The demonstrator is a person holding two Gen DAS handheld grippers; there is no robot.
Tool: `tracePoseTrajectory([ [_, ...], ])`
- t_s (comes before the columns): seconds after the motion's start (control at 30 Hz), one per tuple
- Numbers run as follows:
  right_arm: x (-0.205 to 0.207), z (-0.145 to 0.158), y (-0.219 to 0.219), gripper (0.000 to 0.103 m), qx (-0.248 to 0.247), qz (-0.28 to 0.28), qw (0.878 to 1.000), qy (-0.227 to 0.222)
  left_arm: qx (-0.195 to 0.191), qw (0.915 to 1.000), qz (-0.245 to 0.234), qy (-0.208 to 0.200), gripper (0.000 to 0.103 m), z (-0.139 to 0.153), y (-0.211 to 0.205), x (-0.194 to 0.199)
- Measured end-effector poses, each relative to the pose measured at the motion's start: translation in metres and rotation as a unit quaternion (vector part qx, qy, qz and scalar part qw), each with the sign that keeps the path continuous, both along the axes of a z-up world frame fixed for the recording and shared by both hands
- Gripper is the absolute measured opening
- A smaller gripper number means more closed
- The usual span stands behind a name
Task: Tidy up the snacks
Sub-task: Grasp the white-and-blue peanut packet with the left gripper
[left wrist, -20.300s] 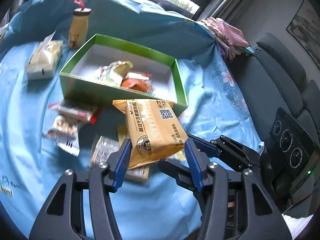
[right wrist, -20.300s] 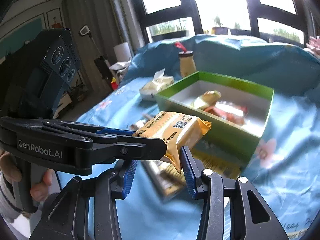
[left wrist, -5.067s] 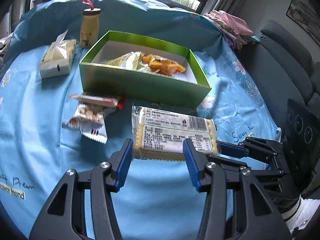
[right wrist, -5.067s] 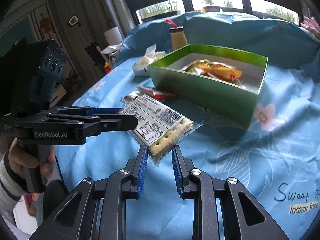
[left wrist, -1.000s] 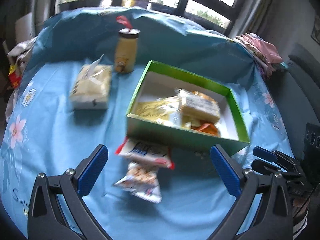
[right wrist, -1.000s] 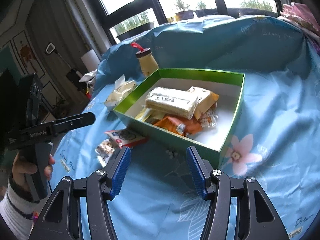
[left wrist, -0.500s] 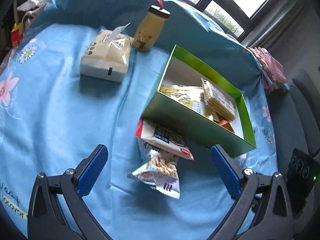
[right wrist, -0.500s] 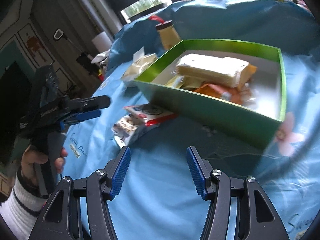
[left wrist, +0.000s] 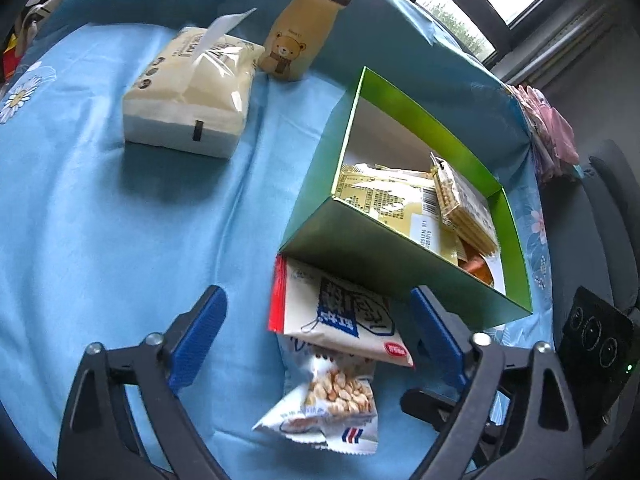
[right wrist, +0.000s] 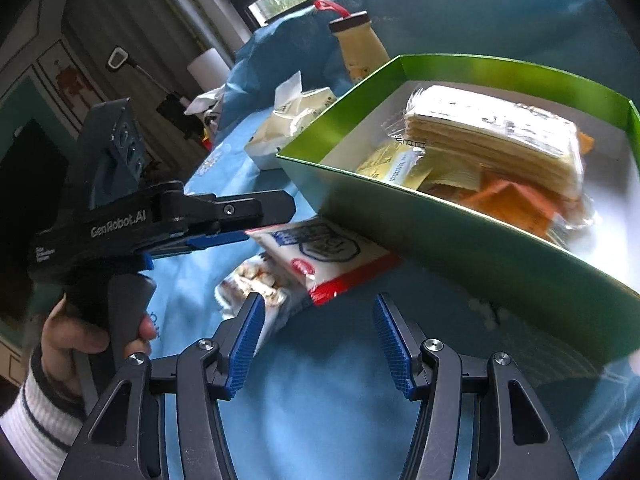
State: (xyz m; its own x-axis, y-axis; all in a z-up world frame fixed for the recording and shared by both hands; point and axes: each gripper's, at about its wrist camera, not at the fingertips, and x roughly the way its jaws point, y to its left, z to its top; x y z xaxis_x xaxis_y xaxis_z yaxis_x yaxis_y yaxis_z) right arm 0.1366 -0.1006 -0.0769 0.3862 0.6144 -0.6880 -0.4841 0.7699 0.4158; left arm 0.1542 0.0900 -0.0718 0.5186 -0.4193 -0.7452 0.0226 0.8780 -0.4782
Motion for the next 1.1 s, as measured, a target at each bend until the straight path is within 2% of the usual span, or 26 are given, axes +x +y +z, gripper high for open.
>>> tracePoseTrajectory([
  [0.07,0.004,-0.003,0.002,0.059,-0.003,0.001,1.0,0.001,0.001,1.0,-0.005,0.002,0.08,-0.002,-0.001,0.002],
  [0.17,0.008,-0.006,0.005,0.059,-0.004,0.004,1.0,0.003,0.002,0.9999,-0.009,0.003,0.077,-0.004,-0.002,0.003],
  [0.27,0.011,-0.007,0.007,0.059,-0.002,0.006,1.0,0.004,-0.003,0.9999,-0.015,0.003,0.057,-0.005,-0.003,0.004],
  [0.43,0.016,-0.01,0.011,0.058,-0.003,0.011,1.0,0.005,0.014,0.9995,-0.027,0.004,0.051,-0.007,-0.009,0.003],
  [0.6,0.019,-0.008,0.009,0.047,-0.006,0.012,1.0,-0.001,0.031,0.999,-0.032,0.005,0.039,-0.009,-0.01,0.001],
  [0.83,0.011,-0.004,0.02,0.03,-0.022,0.038,0.999,-0.026,0.021,0.9993,-0.031,0.007,0.038,-0.013,-0.011,-0.002],
  [0.9,0.008,-0.002,0.021,0.027,-0.019,0.043,0.998,-0.031,0.022,0.9992,-0.033,0.005,0.034,-0.011,-0.012,-0.004],
  [0.97,0.008,0.0,0.022,0.019,-0.014,0.047,0.998,-0.032,0.021,0.9991,-0.036,-0.002,0.03,-0.007,-0.014,-0.008],
  [1.07,0.003,0.003,0.023,0.014,-0.011,0.051,0.998,-0.039,0.026,0.9987,-0.042,-0.012,0.027,-0.001,-0.016,-0.014],
  [1.1,0.002,0.004,0.023,0.01,-0.007,0.052,0.998,-0.039,0.027,0.9986,-0.043,-0.015,0.027,0.0,-0.017,-0.016],
])
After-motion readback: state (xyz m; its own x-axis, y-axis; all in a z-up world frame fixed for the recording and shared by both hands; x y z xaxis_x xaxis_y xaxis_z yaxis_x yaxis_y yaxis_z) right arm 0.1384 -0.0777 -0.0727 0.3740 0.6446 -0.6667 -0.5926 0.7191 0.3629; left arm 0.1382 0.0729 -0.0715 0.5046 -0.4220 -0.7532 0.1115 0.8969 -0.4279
